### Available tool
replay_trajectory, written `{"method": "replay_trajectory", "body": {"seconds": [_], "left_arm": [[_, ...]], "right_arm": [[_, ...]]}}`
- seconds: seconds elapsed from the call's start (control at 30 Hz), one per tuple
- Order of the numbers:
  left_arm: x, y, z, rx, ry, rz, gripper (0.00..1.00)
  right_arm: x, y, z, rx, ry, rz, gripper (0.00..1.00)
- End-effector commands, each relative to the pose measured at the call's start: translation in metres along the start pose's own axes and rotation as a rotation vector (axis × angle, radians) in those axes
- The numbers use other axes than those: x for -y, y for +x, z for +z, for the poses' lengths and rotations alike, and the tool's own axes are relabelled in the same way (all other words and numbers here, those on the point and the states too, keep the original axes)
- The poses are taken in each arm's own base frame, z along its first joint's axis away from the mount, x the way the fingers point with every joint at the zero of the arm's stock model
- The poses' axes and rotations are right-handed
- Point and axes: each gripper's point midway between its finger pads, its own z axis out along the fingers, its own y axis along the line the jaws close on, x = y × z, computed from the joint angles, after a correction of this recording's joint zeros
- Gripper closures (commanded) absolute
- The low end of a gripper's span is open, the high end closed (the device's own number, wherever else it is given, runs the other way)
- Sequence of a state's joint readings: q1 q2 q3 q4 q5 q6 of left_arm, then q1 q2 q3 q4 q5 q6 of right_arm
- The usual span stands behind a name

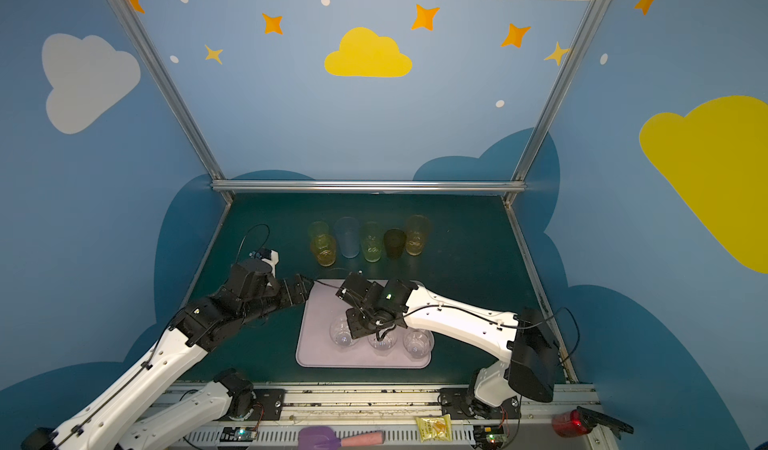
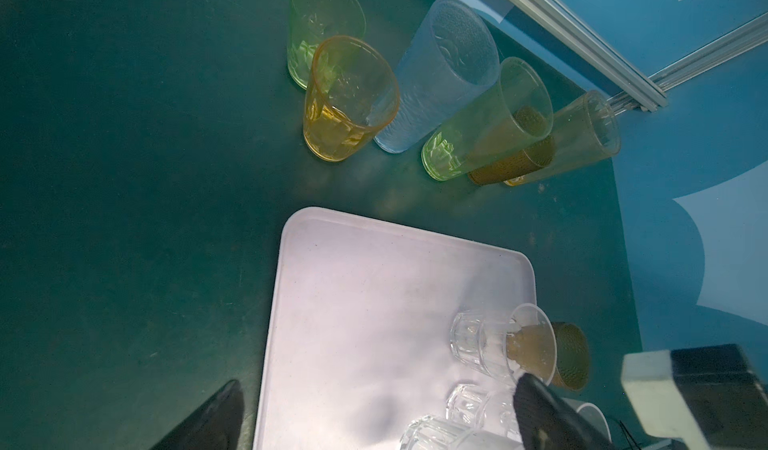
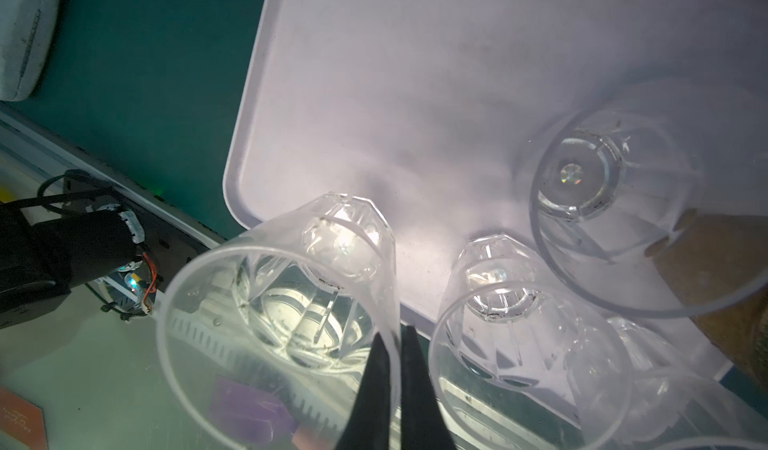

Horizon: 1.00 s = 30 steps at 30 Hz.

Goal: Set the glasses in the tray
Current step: 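Lower the clear glass onto the tray beside the other clear glasses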

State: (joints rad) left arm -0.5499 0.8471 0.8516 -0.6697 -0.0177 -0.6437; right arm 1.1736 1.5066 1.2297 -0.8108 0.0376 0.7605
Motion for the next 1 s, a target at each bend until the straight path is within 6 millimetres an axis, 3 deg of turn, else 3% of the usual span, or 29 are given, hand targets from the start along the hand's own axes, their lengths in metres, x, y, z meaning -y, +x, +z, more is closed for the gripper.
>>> {"method": "replay_trajectory", "body": {"seconds": [0.0,0.37,0.97], "left_arm": [[-0.008,0.002,0.001,0.011,-0.024,0.002,0.00],[-0.013,0.003,0.000,0.015,-0.033,0.003,0.00],[-0.017,0.005,0.001,0.012,-0.041,0.002,0.00]], "right_arm": [[-0.005,-0.001,0.007,0.008,-0.014,0.021,1.00],[0.002,0.003,0.029,-0.025,0.048,0.029,1.00],[0.010,0.005,0.044,-0.055,0.120,0.043,1.00]]}}
